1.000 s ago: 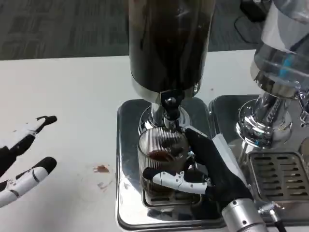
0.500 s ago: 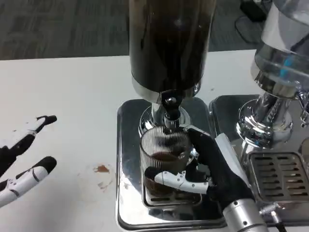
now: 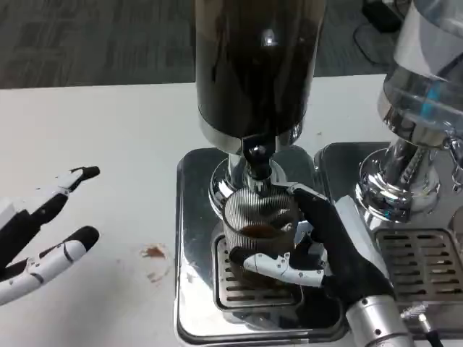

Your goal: Grasp the cup under the faucet to collect the drink, then remove the cup.

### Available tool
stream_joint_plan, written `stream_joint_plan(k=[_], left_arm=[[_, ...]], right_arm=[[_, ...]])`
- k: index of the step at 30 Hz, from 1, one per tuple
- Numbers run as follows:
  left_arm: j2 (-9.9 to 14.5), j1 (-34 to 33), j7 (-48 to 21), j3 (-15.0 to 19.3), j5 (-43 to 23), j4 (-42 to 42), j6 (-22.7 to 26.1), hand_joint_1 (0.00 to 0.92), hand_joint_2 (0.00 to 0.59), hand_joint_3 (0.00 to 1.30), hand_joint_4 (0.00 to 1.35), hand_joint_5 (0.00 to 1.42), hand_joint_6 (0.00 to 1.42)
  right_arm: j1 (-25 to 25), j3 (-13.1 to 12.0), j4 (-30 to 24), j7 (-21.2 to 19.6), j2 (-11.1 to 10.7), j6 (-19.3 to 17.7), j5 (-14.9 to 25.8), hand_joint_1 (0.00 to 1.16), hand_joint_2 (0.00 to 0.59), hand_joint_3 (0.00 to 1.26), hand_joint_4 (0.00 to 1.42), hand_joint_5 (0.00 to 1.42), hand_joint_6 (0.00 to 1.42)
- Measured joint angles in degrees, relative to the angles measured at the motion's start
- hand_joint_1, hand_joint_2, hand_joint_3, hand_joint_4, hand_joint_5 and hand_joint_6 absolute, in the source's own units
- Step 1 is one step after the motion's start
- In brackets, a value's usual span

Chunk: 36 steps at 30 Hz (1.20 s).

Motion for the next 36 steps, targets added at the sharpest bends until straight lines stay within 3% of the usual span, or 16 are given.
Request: stream_joint_plan(k=[15,24,36], left_arm=[[0.01,-4.71,-0.99,-3.20,-0.07,4.28,-0.35,0.000,0.233,0.01,0.00,0.00,0.00],[-0.27,-8.20,-1.20,-6.65,0.11,6.25,-1.03,0.000,0.252,0.00,0.00,0.00,0.00],[-0.42,-12.36,-2.78,-11.40,3.01,7.17,-1.36,0.000,0.239,0.00,0.00,0.00,0.00]], right_arm=[[3.21,-1.57,-4.21,-0.16,0.00,0.47,-1.34,0.98,0.151,0.46,0.57,0.81,1.14],[7.41,-2.80,-12.75,0.40,-0.67,3.22,-2.17,0.98,0.151,0.47,0.57,0.82,1.15],[13.95,-4.73,-17.74,1.87,-2.24,3.92,-1.59,0.98,0.151,0.48,0.57,0.82,1.17]])
